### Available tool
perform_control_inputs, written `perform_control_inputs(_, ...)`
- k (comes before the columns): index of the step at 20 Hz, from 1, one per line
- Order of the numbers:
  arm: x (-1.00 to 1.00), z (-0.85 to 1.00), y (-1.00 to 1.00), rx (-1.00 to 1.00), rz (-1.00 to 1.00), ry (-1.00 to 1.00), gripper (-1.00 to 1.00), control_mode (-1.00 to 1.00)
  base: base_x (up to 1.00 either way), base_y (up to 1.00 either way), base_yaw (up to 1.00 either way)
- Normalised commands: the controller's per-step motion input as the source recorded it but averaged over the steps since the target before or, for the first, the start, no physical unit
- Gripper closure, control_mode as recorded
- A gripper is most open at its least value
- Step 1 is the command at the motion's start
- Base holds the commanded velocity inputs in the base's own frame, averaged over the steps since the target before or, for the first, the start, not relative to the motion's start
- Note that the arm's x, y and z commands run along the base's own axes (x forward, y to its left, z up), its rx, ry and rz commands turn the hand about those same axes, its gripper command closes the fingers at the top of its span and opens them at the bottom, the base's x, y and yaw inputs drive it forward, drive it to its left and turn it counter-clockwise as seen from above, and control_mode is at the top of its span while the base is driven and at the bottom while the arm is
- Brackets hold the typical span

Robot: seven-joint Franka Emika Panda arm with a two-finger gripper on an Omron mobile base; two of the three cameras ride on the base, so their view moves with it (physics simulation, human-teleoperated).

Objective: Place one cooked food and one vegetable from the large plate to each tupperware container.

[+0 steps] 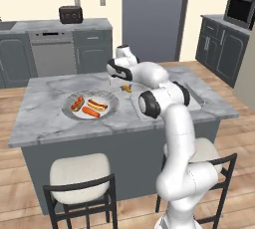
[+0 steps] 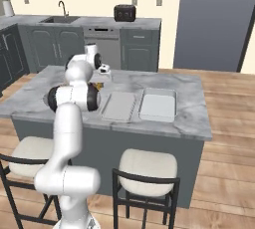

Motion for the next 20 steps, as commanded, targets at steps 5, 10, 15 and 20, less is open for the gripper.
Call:
perform_control_inputs(5,-0.81,0.22,-1.0,0.0,-0.28,-0.05,1.0,-1.0,0.0,0.0,0.0)
perform_control_inputs(10,-0.44,-0.12,-0.96,0.0,-0.28,0.0,1.0,-1.0,0.0,0.0,0.0)
perform_control_inputs(15,0.0,-0.34,-0.3,-0.02,0.05,0.01,1.0,-1.0,0.0,0.0,0.0)
perform_control_inputs(20,0.03,-0.18,-0.4,-0.02,0.23,0.01,1.0,-1.0,0.0,0.0,0.0)
